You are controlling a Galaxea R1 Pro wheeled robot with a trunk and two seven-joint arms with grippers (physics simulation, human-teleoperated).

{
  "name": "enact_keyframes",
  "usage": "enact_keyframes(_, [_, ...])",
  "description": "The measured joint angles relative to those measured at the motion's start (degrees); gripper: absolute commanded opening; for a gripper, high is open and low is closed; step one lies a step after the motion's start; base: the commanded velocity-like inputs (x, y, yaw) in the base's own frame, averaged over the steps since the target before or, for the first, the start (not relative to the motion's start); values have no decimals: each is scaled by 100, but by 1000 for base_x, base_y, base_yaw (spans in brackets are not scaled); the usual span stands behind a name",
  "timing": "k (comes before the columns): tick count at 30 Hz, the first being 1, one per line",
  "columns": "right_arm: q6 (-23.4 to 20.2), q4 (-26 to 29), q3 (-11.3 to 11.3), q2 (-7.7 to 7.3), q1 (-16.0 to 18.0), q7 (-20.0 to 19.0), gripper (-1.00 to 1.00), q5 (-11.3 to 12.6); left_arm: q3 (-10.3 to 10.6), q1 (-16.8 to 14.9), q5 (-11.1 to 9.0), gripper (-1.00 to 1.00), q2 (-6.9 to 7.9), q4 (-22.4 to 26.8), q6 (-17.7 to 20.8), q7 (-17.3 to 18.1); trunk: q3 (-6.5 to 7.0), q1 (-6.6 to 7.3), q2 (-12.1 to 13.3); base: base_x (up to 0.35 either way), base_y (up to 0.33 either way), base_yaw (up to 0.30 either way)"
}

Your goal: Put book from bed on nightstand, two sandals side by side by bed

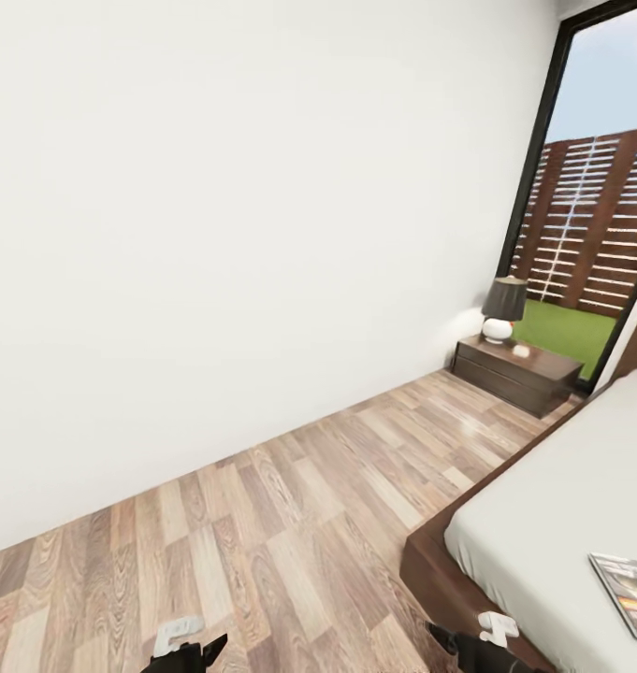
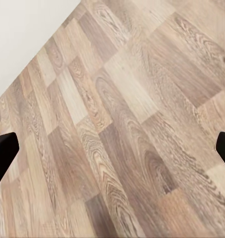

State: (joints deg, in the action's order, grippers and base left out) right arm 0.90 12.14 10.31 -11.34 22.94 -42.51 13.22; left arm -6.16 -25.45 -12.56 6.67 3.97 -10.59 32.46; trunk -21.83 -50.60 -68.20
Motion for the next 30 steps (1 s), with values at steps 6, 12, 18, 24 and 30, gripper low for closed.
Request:
enact_keyframes(6, [1,0,0,0,2,0,100,0,0,0,0,100,0,-2,0,0,13,0,0,0,0,-273])
enact_keyframes(12, [-2,0,0,0,1,2,100,0,0,0,0,100,0,-2,0,0,26,0,0,0,0,-275])
enact_keyframes(18, [-2,0,0,0,2,2,100,0,0,0,0,100,0,-4,0,0,43,0,0,0,0,-284])
enact_keyframes(24, [2,0,0,0,1,2,100,0,0,0,0,100,0,-4,0,0,60,0,0,0,0,-286])
enact_keyframes(30, [-2,0,0,0,0,1,100,0,0,0,0,100,0,-4,0,0,77,0,0,0,0,-286])
